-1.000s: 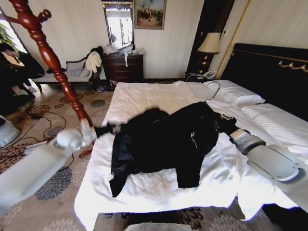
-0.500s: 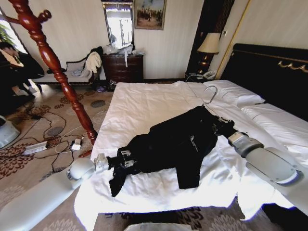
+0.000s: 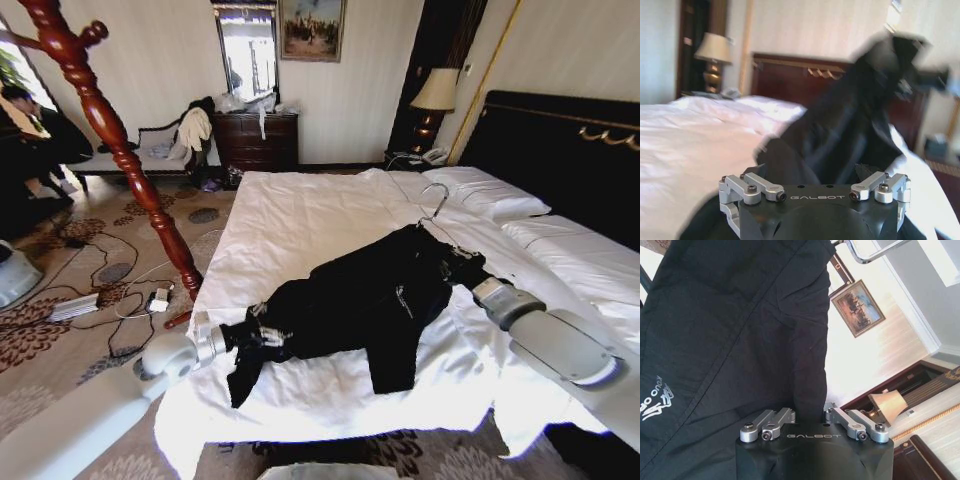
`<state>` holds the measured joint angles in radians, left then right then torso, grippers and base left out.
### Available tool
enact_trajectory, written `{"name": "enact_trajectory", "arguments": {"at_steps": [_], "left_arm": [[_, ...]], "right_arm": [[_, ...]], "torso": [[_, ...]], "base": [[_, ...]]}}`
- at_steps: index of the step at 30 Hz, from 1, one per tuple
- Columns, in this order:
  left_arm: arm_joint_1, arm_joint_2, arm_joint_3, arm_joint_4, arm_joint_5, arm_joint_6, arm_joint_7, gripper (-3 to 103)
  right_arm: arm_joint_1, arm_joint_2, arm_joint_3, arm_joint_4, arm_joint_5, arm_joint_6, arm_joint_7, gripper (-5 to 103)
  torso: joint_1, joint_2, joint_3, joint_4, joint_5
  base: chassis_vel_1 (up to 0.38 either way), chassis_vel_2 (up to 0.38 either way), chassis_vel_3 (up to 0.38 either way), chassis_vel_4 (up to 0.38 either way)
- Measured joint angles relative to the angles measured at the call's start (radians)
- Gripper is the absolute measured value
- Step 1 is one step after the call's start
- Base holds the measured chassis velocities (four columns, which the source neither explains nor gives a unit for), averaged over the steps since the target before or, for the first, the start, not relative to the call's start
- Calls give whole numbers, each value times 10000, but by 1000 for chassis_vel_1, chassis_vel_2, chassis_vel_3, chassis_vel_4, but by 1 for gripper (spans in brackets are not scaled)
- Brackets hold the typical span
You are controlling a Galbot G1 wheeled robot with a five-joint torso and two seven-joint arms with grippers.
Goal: Pick up the clothes from the bed and hang them on the clothes hanger.
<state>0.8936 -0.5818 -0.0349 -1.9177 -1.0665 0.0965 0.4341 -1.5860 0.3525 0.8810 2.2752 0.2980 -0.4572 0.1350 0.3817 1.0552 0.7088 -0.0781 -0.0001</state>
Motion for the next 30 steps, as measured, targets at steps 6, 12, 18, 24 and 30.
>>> {"name": "enact_trajectory", "arguments": {"at_steps": [6, 12, 18, 24, 30], "left_arm": [[-1780, -623, 422, 2049, -1309, 479, 406, 100], [-3144, -1131, 1427, 3441, -1795, 783, 1415, 100], [-5117, -1923, 3519, 5217, -1322, 684, 3547, 100], [-6363, -3201, 4498, 7093, -1129, 560, 4241, 100], [-6982, -4304, 4979, 8403, -1712, 626, 4098, 100]], "right_arm": [[278, -103, 6, 58, -5, 103, -32, 20], [267, -91, 29, 160, -40, 126, -36, 20], [88, 32, 131, 237, -59, 156, -16, 20], [98, 71, 205, 427, -225, 291, 27, 20], [127, 185, 218, 363, -562, 517, -34, 20]], "torso": [[1, -1, 1, 4, -2], [2, -1, 2, 2, 0], [2, -2, 2, 1, 2], [2, -2, 2, 1, -3], [3, -2, 1, -1, 4]], "base": [[0, 0, 0, 0], [0, 0, 0, 0], [0, 0, 0, 0], [0, 0, 0, 0], [0, 0, 0, 0]]}}
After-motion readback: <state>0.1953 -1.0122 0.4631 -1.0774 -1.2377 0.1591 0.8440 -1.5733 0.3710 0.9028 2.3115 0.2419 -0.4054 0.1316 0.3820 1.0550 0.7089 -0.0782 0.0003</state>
